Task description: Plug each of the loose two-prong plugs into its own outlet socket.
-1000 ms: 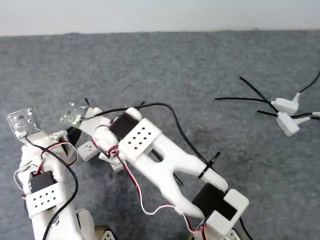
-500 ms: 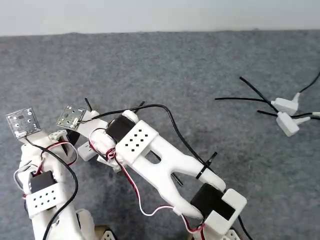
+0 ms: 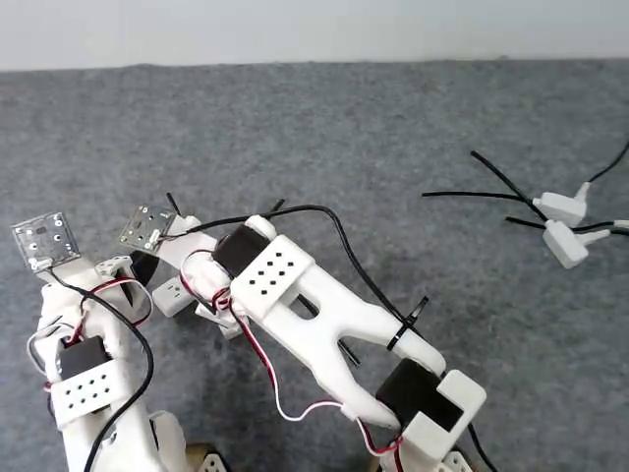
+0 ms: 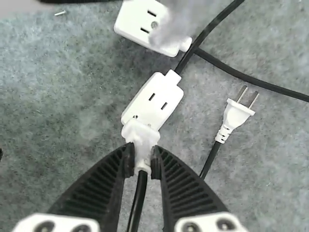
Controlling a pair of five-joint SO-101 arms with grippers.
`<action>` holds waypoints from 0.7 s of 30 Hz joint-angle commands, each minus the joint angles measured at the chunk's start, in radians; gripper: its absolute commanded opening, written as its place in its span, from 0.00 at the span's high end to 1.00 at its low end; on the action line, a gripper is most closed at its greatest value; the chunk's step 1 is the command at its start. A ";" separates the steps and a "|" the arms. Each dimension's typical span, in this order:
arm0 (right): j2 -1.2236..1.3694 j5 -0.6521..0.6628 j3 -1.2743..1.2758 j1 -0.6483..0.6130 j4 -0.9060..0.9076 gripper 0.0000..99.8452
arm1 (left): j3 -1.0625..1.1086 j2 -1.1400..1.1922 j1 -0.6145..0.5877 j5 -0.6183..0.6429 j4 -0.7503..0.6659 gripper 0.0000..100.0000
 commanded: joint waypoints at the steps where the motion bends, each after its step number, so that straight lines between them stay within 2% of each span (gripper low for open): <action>1: -0.010 -0.011 -0.002 0.012 -0.015 0.99 | -0.010 -0.008 -0.005 0.011 -0.032 0.59; 21: -0.010 -0.011 0.095 0.013 -0.107 0.99 | -0.008 -0.008 -0.003 0.008 -0.032 0.59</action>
